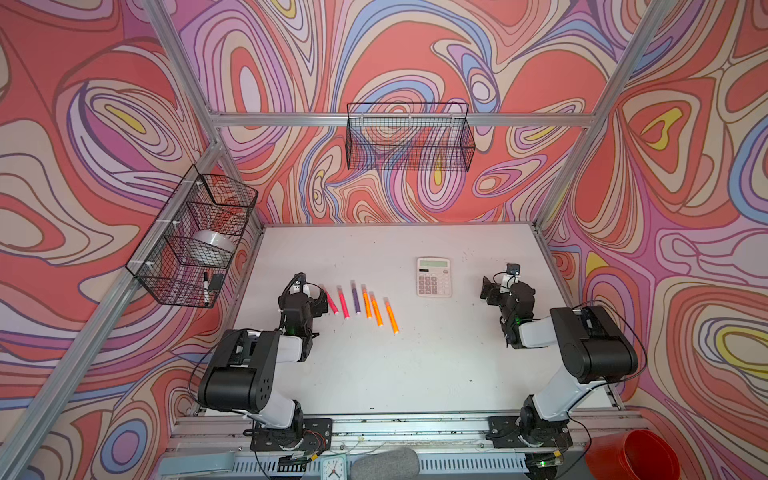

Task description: Insert the pens into the pen caps

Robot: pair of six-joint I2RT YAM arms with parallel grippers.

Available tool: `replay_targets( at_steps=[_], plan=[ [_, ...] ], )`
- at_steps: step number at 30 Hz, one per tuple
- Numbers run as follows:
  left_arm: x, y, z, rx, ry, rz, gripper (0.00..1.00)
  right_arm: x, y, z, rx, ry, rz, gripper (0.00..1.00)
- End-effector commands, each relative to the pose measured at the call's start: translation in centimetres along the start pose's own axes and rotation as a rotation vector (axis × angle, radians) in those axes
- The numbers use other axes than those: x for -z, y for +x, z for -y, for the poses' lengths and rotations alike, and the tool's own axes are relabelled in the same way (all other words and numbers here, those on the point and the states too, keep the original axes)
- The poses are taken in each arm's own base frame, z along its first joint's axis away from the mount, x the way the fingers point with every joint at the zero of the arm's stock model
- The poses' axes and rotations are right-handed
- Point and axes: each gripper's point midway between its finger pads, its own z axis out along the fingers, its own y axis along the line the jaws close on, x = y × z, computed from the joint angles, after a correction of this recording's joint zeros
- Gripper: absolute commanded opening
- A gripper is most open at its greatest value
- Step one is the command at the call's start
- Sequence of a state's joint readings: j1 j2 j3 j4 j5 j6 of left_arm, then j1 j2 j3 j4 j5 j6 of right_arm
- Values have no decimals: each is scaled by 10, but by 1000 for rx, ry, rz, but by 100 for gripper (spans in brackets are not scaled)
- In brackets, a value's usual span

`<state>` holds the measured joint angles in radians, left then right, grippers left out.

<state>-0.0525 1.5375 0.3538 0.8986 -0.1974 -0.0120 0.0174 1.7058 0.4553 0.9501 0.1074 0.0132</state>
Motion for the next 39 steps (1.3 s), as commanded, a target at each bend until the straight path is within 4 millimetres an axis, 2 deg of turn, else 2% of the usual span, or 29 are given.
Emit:
replay_targets(
  at_steps=[1,21,22,24,26,28,31,34,37,39],
  plan=[
    [-2,-7,1,12,7,21,100,-2,-5,-2,-10,-9,15,98],
    [0,-8,2,12,14,31,100,-2,-5,-2,-9,-9,15,98],
    [4,-10,12,-12,68,59,100,-2,-5,-2,-9,-8,15,98],
    [27,-9,28,-47,176,154,100,-2,-5,-2,-9,-9,15,98],
    [40,-7,22,-31,164,215,100,-2,-4,-2,-9,-9,14,98],
    [24,-13,8,4,62,181,100,-2,-5,-2,-9,-9,15,98],
    [-4,-5,0,6,-18,-10,100,-2,-5,-2,-8,-9,15,98],
    [5,-9,-7,36,-31,70,100,-2,-5,-2,-9,-9,15,98],
    [-4,-7,4,-2,19,17,100,-2,-5,-2,-10,-8,15,98],
    [0,-6,5,8,31,24,100,-2,-5,-2,-9,-9,15,98]
  ],
)
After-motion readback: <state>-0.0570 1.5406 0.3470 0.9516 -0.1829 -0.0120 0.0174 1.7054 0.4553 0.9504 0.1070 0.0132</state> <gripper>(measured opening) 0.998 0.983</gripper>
